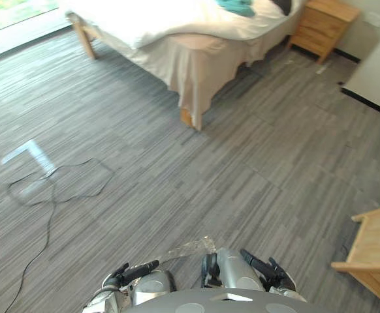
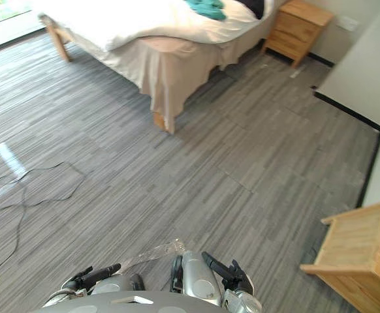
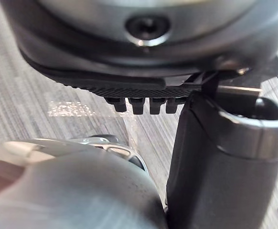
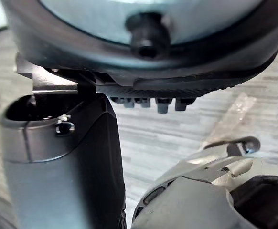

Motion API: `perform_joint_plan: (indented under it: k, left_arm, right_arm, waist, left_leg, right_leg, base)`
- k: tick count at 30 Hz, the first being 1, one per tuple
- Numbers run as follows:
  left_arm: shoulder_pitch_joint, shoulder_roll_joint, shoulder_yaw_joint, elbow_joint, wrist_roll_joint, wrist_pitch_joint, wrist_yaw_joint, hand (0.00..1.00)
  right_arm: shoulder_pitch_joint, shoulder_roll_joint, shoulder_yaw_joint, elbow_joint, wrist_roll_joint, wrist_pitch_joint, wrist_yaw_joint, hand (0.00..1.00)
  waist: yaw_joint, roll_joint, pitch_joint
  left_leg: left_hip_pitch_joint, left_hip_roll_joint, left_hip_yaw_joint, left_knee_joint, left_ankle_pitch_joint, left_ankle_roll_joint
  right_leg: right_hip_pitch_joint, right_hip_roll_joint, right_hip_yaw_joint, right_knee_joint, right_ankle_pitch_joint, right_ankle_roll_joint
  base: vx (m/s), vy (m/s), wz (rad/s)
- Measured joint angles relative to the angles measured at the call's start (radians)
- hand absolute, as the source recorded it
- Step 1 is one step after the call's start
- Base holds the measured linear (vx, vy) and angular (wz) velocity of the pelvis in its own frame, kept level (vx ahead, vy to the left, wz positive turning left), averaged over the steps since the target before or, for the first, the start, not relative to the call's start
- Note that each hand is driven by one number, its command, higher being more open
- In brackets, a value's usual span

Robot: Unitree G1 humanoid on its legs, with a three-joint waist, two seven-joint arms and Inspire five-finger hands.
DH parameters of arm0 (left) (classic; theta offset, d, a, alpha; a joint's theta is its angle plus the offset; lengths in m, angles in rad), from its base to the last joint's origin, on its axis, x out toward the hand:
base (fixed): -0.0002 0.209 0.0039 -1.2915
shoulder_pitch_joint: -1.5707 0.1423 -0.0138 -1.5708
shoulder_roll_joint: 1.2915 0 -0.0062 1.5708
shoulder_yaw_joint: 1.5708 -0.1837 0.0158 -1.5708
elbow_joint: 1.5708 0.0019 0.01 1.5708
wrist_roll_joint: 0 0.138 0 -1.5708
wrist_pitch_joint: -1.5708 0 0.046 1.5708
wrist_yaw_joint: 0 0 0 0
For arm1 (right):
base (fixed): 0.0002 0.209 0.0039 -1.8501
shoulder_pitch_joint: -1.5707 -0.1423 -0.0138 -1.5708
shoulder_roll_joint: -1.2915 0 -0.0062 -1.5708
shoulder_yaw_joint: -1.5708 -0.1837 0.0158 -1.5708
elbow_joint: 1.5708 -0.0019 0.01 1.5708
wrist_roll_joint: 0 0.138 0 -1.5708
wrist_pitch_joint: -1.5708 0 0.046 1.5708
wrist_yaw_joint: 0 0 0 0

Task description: Tidy up the quilt and then pick up the clothes from the bed and put them into the laundry hamper

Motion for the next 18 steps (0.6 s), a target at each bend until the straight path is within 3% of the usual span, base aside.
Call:
perform_joint_plan:
  k: [1, 4, 6, 7, 8, 9, 10, 11, 12, 13, 14, 15, 16, 17, 18]
  left_arm:
    - [-0.021, 0.01, -0.027, 0.014, 0.022, 0.004, -0.002, 1.0]
    - [-0.056, 0.012, -0.057, 0.044, 0.042, 0.004, -0.013, 1.0]
    - [-0.053, 0.012, -0.058, 0.051, 0.074, 0.004, -0.033, 1.0]
    - [-0.05, 0.009, -0.059, 0.057, 0.089, 0.003, -0.035, 1.0]
    - [-0.06, -0.004, -0.066, 0.069, 0.108, 0.0, -0.033, 1.0]
    - [-0.057, -0.014, -0.085, 0.073, 0.106, -0.008, -0.04, 1.0]
    - [-0.058, -0.017, -0.084, 0.073, 0.097, -0.011, -0.046, 1.0]
    - [-0.062, -0.024, -0.077, 0.072, 0.092, -0.016, -0.044, 1.0]
    - [-0.057, -0.04, -0.079, 0.071, 0.081, -0.025, -0.047, 1.0]
    - [-0.057, -0.043, -0.081, 0.068, 0.084, -0.031, -0.046, 1.0]
    - [-0.059, -0.044, -0.079, 0.064, 0.082, -0.05, -0.049, 1.0]
    - [-0.059, -0.05, -0.076, 0.063, 0.083, -0.058, -0.049, 1.0]
    - [-0.059, -0.062, -0.071, 0.064, 0.084, -0.082, -0.047, 1.0]
    - [-0.059, -0.076, -0.054, 0.055, 0.082, -0.107, -0.048, 1.0]
    - [-0.058, -0.084, -0.045, 0.04, 0.072, -0.119, -0.048, 1.0]
  right_arm:
    - [0.005, 0.01, -0.026, -0.005, 0.019, 0.0, 0.002, 1.0]
    - [0.01, 0.022, -0.07, -0.013, 0.048, -0.001, 0.004, 1.0]
    - [0.01, 0.032, -0.091, -0.032, 0.047, -0.001, 0.01, 1.0]
    - [0.006, 0.039, -0.107, -0.031, 0.047, -0.001, 0.014, 1.0]
    - [-0.003, 0.027, -0.131, -0.032, 0.047, -0.004, 0.041, 1.0]
    - [-0.008, 0.032, -0.155, -0.032, 0.046, -0.005, 0.068, 1.0]
    - [-0.014, 0.038, -0.168, -0.032, 0.033, -0.002, 0.072, 1.0]
    - [-0.019, 0.047, -0.203, -0.032, -0.013, 0.009, 0.075, 1.0]
    - [-0.026, 0.047, -0.238, -0.028, -0.068, 0.027, 0.073, 1.0]
    - [-0.034, 0.043, -0.242, -0.021, -0.091, 0.032, 0.069, 1.0]
    - [-0.057, 0.022, -0.235, 0.013, -0.123, 0.043, 0.059, 1.0]
    - [-0.065, 0.01, -0.225, 0.033, -0.137, 0.052, 0.052, 1.0]
    - [-0.08, -0.009, -0.213, 0.074, -0.156, 0.062, 0.038, 1.0]
    - [-0.098, -0.041, -0.174, 0.122, -0.167, 0.07, 0.027, 1.0]
    - [-0.11, -0.057, -0.147, 0.153, -0.186, 0.068, 0.027, 1.0]
  waist:
    - [-0.001, 0.003, 0.002]
    - [-0.013, 0.029, 0.032]
    - [-0.03, 0.029, 0.053]
    - [-0.029, 0.032, 0.065]
    - [-0.045, 0.067, 0.088]
    - [-0.068, 0.078, 0.07]
    - [-0.073, 0.078, 0.064]
    - [-0.081, 0.086, 0.051]
    - [-0.09, 0.106, 0.019]
    - [-0.092, 0.104, 0.011]
    - [-0.092, 0.107, 0.01]
    - [-0.092, 0.111, 0.009]
    - [-0.095, 0.127, 0.006]
    - [-0.092, 0.122, 0.01]
    - [-0.079, 0.124, 0.01]
  left_leg:
    - [0.013, 0.036, 0.011, 0.014, -0.01, -0.02]
    - [0.074, 0.122, 0.043, 0.017, -0.027, -0.079]
    - [0.183, 0.173, 0.09, 0.01, -0.06, -0.149]
    - [0.228, 0.191, 0.102, 0.007, -0.069, -0.164]
    - [0.304, 0.232, 0.116, -0.018, -0.067, -0.164]
    - [0.325, 0.263, 0.109, -0.029, -0.025, -0.161]
    - [0.327, 0.277, 0.089, -0.022, 0.004, -0.153]
    - [0.328, 0.3, 0.031, -0.023, 0.066, -0.123]
    - [0.31, 0.327, -0.034, -0.025, 0.137, -0.056]
    - [0.289, 0.33, -0.066, 0.011, 0.168, -0.029]
    - [0.236, 0.328, -0.107, 0.16, 0.203, -0.013]
    - [0.209, 0.329, -0.122, 0.233, 0.206, -0.012]
    - [0.139, 0.303, -0.166, 0.373, 0.169, -0.059]
    - [0.063, 0.237, -0.214, 0.485, 0.107, -0.082]
    - [0.037, 0.195, -0.222, 0.517, 0.069, -0.081]
  right_leg:
    - [-0.009, -0.022, -0.027, -0.073, 0.007, 0.01]
    - [-0.026, -0.043, -0.024, -0.287, 0.076, 0.092]
    - [-0.023, -0.074, 0.037, -0.418, 0.185, 0.117]
    - [-0.014, -0.077, 0.01, -0.387, 0.268, 0.102]
    - [-0.01, -0.048, -0.022, -0.248, 0.204, 0.01]
    - [-0.056, -0.043, -0.03, -0.106, 0.09, -0.005]
    - [-0.069, -0.041, -0.033, -0.05, 0.038, -0.019]
    - [-0.073, -0.028, -0.054, 0.009, -0.036, -0.042]
    - [-0.065, 0.001, -0.082, 0.01, -0.081, -0.061]
    - [-0.058, 0.01, -0.087, 0.006, -0.099, -0.069]
    - [-0.02, 0.039, -0.092, -0.034, -0.111, -0.081]
    - [0.013, 0.06, -0.095, -0.073, -0.107, -0.074]
    - [0.101, 0.115, -0.098, -0.191, -0.092, -0.062]
    - [0.198, 0.16, -0.089, -0.335, -0.043, -0.076]
    - [0.249, 0.175, -0.076, -0.402, -0.014, -0.091]
  base:
    - [0.22, -0.247, -0.43]
    - [0.31, -0.309, -0.45]
    - [0.53, -0.475, -0.52]
    - [0.48, -0.44, -0.36]
    - [0.52, -0.482, -0.08]
    - [0.31, -0.286, 0.03]
    - [0.45, -0.497, 0.11]
    - [0.39, -0.473, 0.1]
    - [0.47, -0.554, 0.11]
    - [0.39, -0.411, 0.02]
    - [0.3, -0.294, -0.05]
    - [0.4, -0.331, 0.05]
    - [0.42, -0.285, 0.24]
    - [0.42, -0.27, 0.23]
    - [0.47, -0.28, -0.13]
